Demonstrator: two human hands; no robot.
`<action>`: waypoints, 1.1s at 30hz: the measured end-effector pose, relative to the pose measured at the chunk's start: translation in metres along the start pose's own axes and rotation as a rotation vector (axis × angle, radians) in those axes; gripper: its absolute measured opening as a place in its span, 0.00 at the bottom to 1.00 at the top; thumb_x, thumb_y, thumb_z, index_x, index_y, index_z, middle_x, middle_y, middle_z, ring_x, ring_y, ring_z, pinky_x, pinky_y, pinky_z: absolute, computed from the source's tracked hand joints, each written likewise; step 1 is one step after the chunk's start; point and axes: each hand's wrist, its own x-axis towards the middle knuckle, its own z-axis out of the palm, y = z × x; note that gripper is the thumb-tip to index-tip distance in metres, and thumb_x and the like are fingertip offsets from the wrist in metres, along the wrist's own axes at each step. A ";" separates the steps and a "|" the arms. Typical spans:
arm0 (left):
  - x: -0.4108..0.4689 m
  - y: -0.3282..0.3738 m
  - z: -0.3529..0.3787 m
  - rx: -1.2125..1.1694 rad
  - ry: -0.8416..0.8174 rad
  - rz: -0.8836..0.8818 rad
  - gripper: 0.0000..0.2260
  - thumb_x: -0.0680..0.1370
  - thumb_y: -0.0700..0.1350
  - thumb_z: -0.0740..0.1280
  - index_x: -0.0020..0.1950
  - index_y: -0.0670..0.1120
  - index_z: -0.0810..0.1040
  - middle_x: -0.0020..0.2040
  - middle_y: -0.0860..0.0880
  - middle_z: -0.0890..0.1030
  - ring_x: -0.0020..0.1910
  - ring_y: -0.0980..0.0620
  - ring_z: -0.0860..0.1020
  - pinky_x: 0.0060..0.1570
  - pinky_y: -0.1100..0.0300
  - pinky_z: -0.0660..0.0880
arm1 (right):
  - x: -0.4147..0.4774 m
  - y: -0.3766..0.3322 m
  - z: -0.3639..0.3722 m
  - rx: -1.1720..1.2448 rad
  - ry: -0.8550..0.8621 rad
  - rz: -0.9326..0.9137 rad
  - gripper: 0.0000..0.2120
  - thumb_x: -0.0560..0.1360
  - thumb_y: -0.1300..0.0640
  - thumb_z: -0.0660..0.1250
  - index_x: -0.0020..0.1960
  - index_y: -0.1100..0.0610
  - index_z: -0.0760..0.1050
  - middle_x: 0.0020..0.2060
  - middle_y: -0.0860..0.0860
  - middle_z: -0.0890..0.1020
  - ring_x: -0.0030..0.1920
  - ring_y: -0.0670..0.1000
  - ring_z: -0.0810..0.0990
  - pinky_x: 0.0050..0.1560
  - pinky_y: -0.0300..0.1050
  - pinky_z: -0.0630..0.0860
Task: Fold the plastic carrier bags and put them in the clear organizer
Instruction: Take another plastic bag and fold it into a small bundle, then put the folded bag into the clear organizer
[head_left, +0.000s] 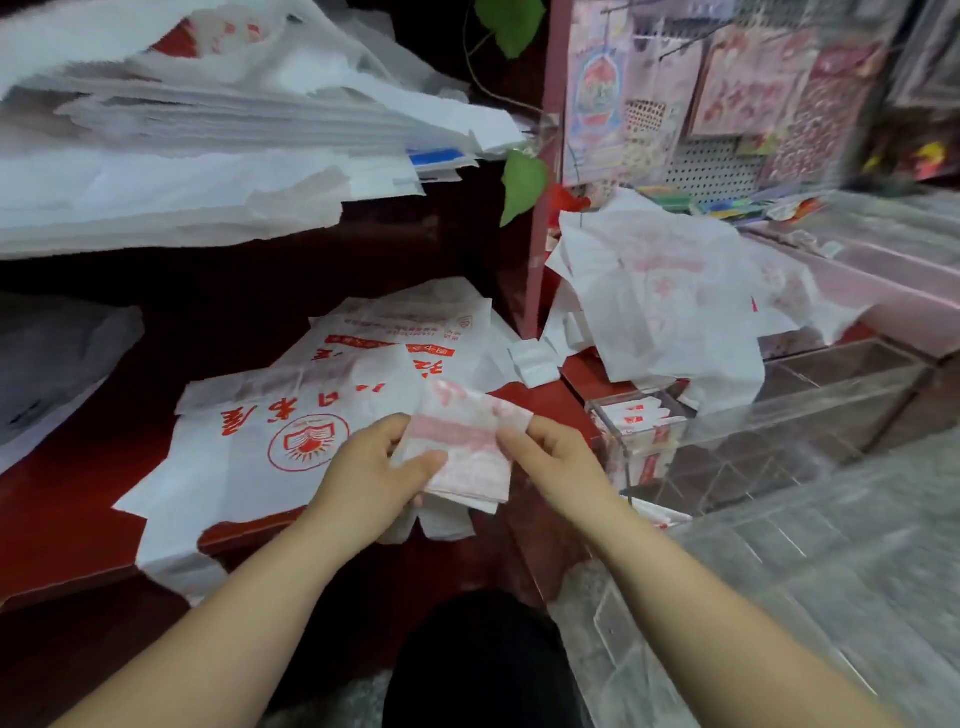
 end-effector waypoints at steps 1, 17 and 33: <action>0.003 0.005 0.010 0.014 0.004 0.005 0.08 0.75 0.39 0.67 0.41 0.52 0.75 0.33 0.53 0.78 0.27 0.59 0.74 0.31 0.65 0.70 | -0.004 0.006 -0.015 -0.042 0.043 0.000 0.10 0.77 0.62 0.61 0.39 0.55 0.75 0.26 0.42 0.75 0.27 0.37 0.72 0.33 0.30 0.68; 0.031 0.058 0.135 0.182 -0.076 0.203 0.05 0.73 0.38 0.67 0.41 0.48 0.79 0.35 0.54 0.78 0.38 0.51 0.76 0.39 0.62 0.69 | -0.033 0.082 -0.138 -0.948 -0.072 0.279 0.17 0.77 0.53 0.60 0.65 0.49 0.71 0.62 0.49 0.76 0.62 0.52 0.73 0.56 0.44 0.69; 0.049 0.079 0.181 1.227 -0.150 0.675 0.05 0.62 0.46 0.75 0.35 0.51 0.82 0.33 0.54 0.80 0.42 0.50 0.73 0.43 0.57 0.54 | -0.048 0.091 -0.149 -1.161 -0.351 0.138 0.18 0.76 0.50 0.60 0.66 0.49 0.69 0.63 0.47 0.75 0.62 0.52 0.70 0.59 0.43 0.62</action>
